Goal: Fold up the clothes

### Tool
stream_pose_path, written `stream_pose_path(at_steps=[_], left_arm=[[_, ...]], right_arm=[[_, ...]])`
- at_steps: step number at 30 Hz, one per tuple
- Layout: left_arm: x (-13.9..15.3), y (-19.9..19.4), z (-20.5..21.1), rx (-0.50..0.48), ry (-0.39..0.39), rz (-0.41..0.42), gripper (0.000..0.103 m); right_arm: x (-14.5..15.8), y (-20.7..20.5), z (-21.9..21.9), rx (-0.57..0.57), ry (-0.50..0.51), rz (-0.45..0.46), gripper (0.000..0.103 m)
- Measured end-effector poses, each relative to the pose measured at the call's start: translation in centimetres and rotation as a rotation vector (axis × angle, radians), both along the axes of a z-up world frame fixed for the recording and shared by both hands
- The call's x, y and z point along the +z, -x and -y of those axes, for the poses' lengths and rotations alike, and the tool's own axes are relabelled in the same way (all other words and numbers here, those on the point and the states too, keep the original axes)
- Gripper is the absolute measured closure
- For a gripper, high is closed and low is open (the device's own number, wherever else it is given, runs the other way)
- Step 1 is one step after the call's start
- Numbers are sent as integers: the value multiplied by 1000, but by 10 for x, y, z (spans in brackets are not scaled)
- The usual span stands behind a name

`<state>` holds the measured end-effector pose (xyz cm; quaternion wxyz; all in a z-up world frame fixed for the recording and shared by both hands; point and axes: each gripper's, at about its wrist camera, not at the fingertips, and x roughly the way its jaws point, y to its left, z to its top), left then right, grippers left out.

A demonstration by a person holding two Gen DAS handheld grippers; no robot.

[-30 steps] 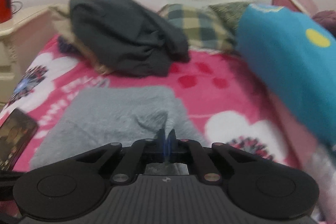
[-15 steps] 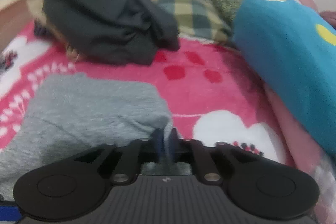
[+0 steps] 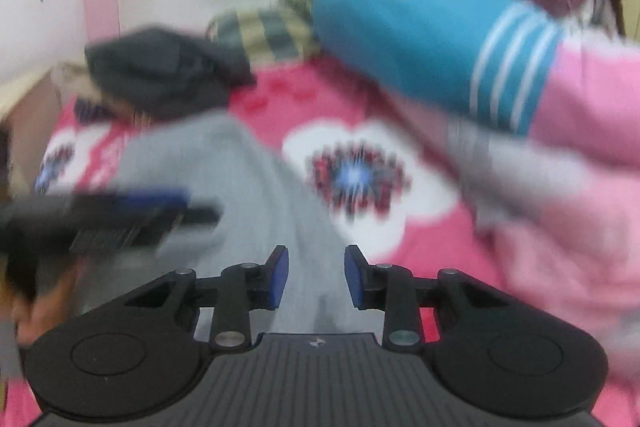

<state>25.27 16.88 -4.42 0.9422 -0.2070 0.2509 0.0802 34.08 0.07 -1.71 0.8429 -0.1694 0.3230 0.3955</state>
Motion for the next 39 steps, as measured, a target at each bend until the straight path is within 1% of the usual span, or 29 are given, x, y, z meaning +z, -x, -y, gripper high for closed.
stream_pose_path(at_steps=[1, 4, 8, 13, 21, 22, 23, 24, 26, 27, 31, 34, 37, 39], left_arm=[[-5, -1, 0, 4, -3, -14, 57], [-17, -3, 2, 3, -23, -42, 57], [-20, -4, 8, 0, -60, -46, 57], [-20, -5, 10, 1, -81, -53, 57], [-21, -7, 12, 0, -102, -54, 57], [-21, -7, 12, -1, -102, -54, 57], [-21, -7, 12, -1, -102, -54, 57], [-20, -7, 12, -1, -106, -53, 57], [-16, -5, 16, -7, -136, -40, 57], [-14, -4, 17, -13, -141, -32, 57], [-4, -1, 19, -26, -152, 1, 57], [0, -1, 18, -18, -149, 15, 57], [-3, -6, 19, -18, -169, 1, 57], [-8, -9, 20, -20, -179, -27, 57]], right_arm=[[-6, 5, 9, -1, 15, -12, 71], [-24, 7, 17, 0, 40, -37, 72], [-38, 1, 24, -8, 53, -79, 74], [-56, -1, 29, -1, 56, -137, 74], [-58, -1, 30, -17, 28, -173, 73], [-59, 2, 28, -15, 33, -163, 77], [-60, 4, 27, -12, 38, -152, 95], [-59, 9, 24, 4, 50, -135, 95], [-50, 24, 15, 11, 107, -15, 102], [-45, 30, 12, 6, 125, 39, 102], [-21, 30, 14, -60, 141, 161, 102], [-9, 21, 12, -99, 148, 218, 102], [-7, 6, 8, -120, 159, 209, 102], [-18, -5, 6, -123, 190, 179, 102]])
